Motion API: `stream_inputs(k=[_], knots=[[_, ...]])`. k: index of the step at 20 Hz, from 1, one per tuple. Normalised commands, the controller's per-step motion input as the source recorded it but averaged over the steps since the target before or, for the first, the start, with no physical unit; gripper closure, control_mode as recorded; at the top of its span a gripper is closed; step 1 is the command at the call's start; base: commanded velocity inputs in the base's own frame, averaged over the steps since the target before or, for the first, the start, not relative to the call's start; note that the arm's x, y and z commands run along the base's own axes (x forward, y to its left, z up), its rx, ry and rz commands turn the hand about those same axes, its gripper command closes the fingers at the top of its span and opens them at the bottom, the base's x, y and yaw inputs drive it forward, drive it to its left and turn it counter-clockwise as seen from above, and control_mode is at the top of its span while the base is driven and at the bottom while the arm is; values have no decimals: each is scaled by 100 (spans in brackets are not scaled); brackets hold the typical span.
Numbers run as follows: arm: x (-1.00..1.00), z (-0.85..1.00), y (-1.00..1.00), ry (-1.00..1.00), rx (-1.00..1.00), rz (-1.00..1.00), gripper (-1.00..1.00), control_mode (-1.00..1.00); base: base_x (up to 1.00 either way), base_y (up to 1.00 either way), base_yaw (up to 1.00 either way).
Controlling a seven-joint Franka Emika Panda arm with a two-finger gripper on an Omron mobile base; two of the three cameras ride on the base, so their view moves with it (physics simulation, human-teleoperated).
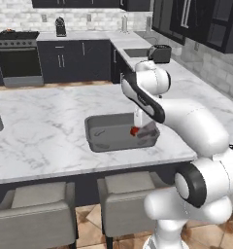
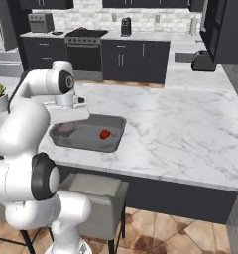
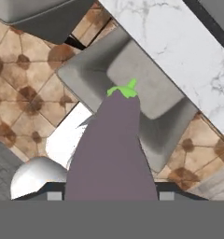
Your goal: Place the cold items (eggplant and bell pepper) from the fridge in one tupperware on the dining counter. Place the warm items (hot dog and kebab skewer) in the stove area in another tupperware.
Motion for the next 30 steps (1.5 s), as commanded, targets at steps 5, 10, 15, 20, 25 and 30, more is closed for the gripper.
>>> stream_inputs(k=[5,10,15,20,25,30], knots=[[99,-46,5,2,-2,18,100,-100,0,0,0],[87,-33,13,-11,0,17,100,-100,0,0,0],[74,-38,22,-11,0,13,100,-100,0,0,0],[46,-38,33,-18,0,2,100,-100,0,0,0],[46,-25,5,-8,4,0,100,-100,0,0,0],[45,-34,-3,-2,11,3,100,-100,0,0,0]])
